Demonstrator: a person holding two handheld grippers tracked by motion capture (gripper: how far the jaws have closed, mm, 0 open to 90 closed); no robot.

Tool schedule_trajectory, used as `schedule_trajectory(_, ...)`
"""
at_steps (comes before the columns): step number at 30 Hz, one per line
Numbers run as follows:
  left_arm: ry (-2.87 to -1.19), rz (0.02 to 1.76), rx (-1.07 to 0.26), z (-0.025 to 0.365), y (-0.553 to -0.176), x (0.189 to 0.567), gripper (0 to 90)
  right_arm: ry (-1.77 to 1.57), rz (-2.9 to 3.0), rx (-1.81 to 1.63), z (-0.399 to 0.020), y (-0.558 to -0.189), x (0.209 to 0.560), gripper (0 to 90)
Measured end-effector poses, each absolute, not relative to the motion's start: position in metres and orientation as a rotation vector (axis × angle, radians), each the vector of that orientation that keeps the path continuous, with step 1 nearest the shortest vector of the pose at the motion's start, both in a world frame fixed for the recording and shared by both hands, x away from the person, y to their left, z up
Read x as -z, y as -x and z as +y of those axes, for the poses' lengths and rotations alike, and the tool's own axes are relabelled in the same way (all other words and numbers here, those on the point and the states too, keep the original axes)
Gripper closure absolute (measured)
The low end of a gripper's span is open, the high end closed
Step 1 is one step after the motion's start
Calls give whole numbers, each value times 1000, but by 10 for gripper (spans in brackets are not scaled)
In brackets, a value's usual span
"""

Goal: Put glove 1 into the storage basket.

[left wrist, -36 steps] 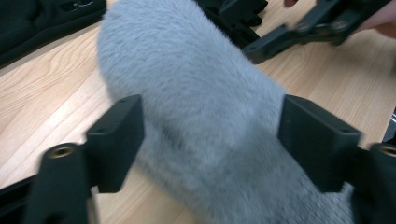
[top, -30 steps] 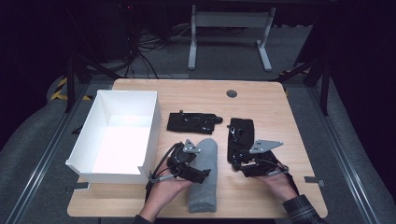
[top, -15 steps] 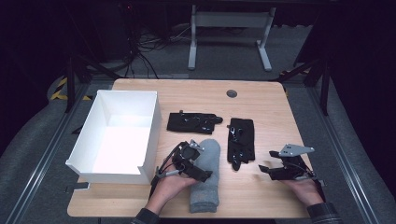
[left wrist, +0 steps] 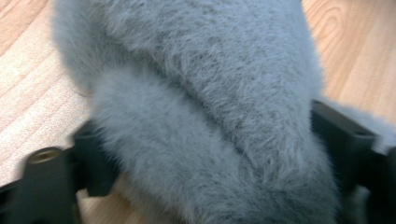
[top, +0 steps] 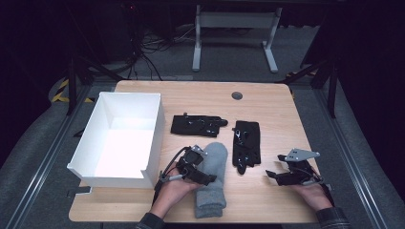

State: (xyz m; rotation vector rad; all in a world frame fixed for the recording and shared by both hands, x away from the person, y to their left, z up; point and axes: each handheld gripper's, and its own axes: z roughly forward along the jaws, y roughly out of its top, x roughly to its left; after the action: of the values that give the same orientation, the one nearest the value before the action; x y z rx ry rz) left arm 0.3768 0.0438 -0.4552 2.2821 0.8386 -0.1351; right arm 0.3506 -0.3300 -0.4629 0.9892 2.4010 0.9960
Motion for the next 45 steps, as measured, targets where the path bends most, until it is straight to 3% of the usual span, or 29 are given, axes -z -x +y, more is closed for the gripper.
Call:
schedule_trajectory(2,-2268,825,179,46,-378,456,354,-986,2400,-981,-329,-351,465,191)
schedule_trajectory(3,-2255,803,225,47,-379,457,461,-986,2399,-981,-328,-351,465,189)
schedule_trajectory(5,-2248,788,247,48,-380,457,548,-985,2394,-982,-328,-351,466,182)
schedule_trajectory(11,-2240,784,265,50,-381,453,664,-988,2380,-1011,-328,-352,469,150)
schedule_trajectory(21,-2203,757,199,52,-373,427,679,-1010,2396,-1024,-329,-355,469,148)
schedule_trajectory(36,-2138,713,74,67,-363,351,678,-1011,2395,-1023,-329,-355,469,146)
schedule_trajectory(45,-2112,717,13,96,-370,298,678,-1013,2395,-1022,-329,-355,469,146)
